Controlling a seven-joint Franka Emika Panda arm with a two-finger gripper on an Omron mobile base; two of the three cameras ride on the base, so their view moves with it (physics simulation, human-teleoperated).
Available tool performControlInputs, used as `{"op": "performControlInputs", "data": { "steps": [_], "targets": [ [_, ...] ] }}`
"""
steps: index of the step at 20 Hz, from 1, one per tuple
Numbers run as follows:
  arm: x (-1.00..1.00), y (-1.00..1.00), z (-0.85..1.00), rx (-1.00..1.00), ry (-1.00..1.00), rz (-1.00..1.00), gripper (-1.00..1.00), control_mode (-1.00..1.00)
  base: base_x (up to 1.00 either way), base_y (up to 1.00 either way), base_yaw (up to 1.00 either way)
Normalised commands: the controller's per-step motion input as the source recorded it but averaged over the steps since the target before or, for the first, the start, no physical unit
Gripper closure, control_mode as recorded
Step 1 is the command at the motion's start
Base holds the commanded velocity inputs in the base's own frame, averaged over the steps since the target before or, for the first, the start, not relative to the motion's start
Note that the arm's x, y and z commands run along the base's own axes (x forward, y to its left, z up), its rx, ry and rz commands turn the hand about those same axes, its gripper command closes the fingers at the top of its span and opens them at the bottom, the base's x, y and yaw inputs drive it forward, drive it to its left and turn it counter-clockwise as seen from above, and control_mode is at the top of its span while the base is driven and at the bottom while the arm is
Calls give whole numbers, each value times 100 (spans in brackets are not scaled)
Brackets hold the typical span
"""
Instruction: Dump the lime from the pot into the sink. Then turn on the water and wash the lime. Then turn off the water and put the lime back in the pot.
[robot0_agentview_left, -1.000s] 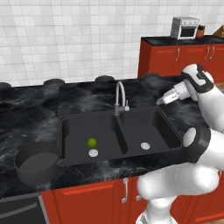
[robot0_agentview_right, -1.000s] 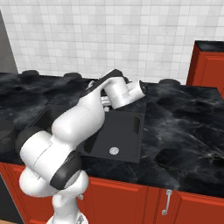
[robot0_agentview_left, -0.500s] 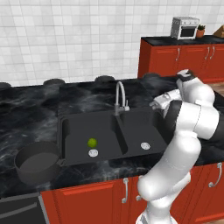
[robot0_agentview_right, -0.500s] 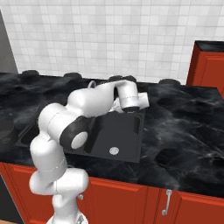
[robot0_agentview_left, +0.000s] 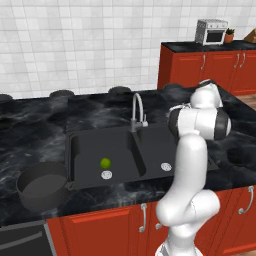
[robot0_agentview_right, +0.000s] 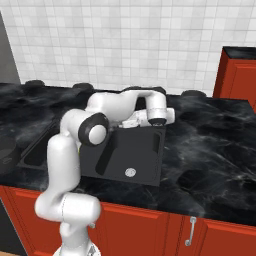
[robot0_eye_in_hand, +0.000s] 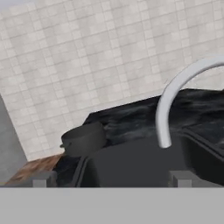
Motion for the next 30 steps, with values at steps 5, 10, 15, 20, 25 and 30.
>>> {"op": "performControlInputs", "data": {
  "steps": [5, 10, 15, 20, 25, 30],
  "targets": [
    [4, 3, -18, 7, -9, 1, -100, -100, 0, 0, 0],
    [0, 15, -10, 4, -11, 0, -100, -100, 0, 0, 0],
    [0, 28, 0, 1, -13, -7, -100, -100, 0, 0, 0],
    [1, 16, 0, 0, -8, -15, -100, -100, 0, 0, 0],
    [19, 8, -1, 0, -1, -21, -100, -100, 0, 0, 0],
    [46, 2, -6, 0, 0, -22, -100, -100, 0, 0, 0]
  ]
}}
